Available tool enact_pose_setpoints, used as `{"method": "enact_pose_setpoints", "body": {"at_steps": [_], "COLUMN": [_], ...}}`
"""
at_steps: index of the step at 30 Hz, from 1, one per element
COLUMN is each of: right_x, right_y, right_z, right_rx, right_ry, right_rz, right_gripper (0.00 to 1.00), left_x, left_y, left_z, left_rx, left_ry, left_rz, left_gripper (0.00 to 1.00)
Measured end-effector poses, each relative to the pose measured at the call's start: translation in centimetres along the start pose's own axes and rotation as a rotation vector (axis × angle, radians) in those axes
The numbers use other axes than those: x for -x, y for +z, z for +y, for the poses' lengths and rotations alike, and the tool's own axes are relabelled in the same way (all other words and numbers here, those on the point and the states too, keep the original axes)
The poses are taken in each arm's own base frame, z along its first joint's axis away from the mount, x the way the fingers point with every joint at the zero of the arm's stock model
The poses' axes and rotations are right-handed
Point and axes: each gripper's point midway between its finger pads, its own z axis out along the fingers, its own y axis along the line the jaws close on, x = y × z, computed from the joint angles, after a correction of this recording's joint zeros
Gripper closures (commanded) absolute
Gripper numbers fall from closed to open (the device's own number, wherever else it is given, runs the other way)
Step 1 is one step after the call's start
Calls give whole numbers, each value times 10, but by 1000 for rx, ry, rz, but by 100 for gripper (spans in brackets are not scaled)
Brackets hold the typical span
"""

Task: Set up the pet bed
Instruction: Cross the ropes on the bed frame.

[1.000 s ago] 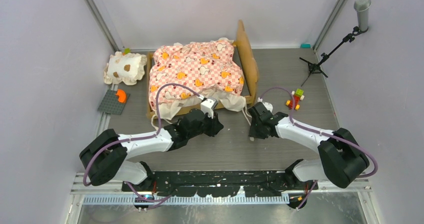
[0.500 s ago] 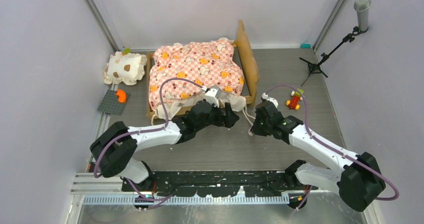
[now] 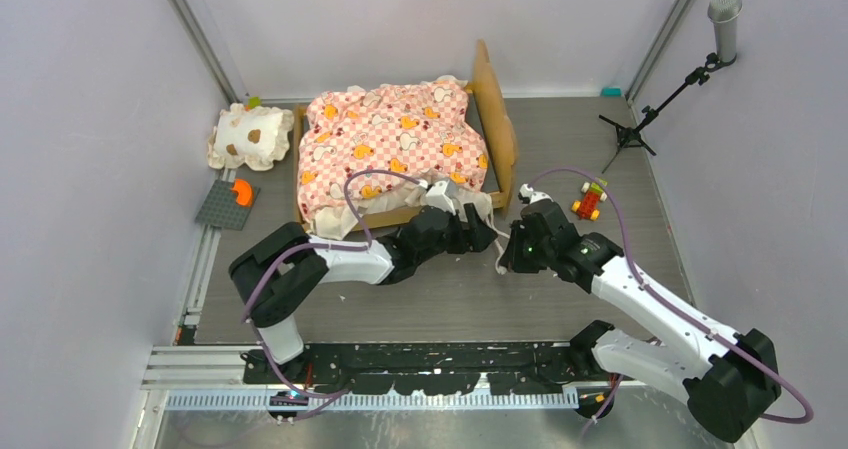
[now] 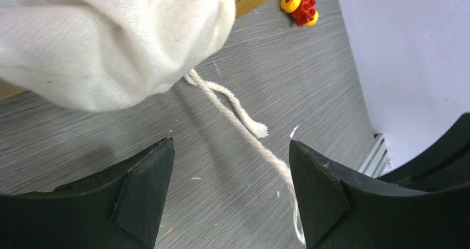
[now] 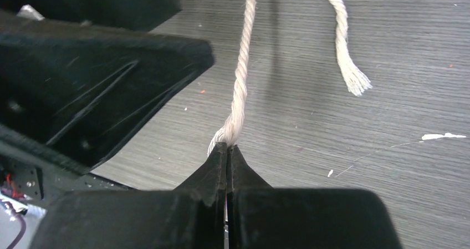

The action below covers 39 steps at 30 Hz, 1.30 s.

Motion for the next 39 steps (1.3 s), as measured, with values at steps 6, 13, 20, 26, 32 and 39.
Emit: {"method": "enact_pose_setpoints", "body": {"at_steps": [6,13,20,26,32,39], "right_x": [-1,-4,-4,2,17,37], "right_y": [-11,-12,-13,-12,-3,16], "right_z": [8,6,4,-11,-38,-61], "right_rx": [59,60,49,-43,-219,-397], "right_ry": [-29,-67,-81,-75,-66,-96], "right_rz": [-6,7,13,-10,-61,-101], "right_gripper": [99,99,99,99,99,99], "left_x": [4,-7,-18,-16,-9,-15], "left_y": [12,31,45,46,48,63], "left_z": [-16,-29,-26,-25,-20,-16], "left_rx": [-15,-37,-37,-40,-42,-37], "left_ry": [-100,-169,-197,-203,-209,-196], "left_rz": [-63,-61,-52,-61,-69,-56], "left_gripper": [25,33,68,96,99,99]}}
